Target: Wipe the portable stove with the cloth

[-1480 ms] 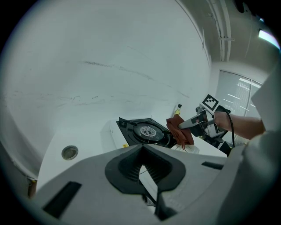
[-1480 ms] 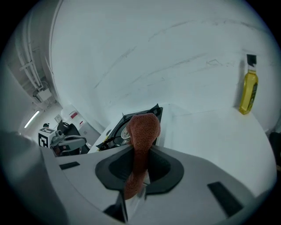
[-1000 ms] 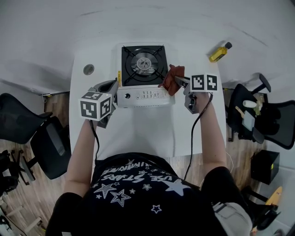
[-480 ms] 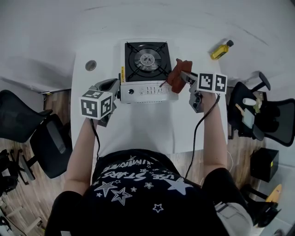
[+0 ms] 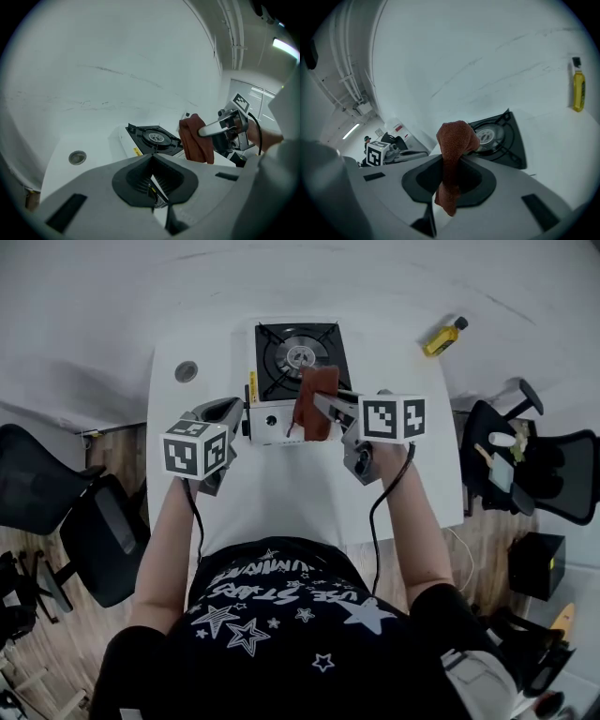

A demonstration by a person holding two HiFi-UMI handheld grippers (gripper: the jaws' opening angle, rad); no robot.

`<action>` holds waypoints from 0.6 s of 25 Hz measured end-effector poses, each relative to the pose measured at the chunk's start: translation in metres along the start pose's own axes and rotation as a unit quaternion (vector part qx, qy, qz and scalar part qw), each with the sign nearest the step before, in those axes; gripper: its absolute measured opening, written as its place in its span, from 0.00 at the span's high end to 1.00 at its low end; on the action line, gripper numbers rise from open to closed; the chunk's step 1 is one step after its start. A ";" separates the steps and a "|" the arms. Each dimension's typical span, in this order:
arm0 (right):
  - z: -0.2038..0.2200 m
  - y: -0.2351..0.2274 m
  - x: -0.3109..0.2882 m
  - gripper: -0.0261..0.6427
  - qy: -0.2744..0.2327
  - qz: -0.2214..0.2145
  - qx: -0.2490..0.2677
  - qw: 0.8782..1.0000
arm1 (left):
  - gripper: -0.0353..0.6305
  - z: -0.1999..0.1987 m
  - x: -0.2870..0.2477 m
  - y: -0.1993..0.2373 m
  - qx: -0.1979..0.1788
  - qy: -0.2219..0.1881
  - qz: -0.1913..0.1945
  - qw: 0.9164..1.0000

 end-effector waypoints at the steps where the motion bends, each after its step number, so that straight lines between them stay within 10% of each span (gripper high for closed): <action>1: 0.003 0.014 -0.009 0.87 0.006 -0.017 0.002 1.000 | 0.94 0.001 0.002 0.001 0.001 0.000 0.000 1.000; 6: 0.016 0.065 -0.054 0.87 0.041 -0.069 0.026 0.996 | 0.94 0.008 0.013 0.011 0.010 -0.001 -0.008 1.000; 15: 0.043 0.054 -0.093 0.87 0.097 -0.026 0.052 0.994 | 0.94 0.024 0.023 0.022 0.019 0.009 -0.017 1.000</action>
Point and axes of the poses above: the fingertips, and each gripper's own axes: x backward along the fingers, y to its left, z out of its underside, the point moved 2 cm from there along x, backward along the fingers, and after that the axes turned 7 degrees about x, right-handed, at the moved point
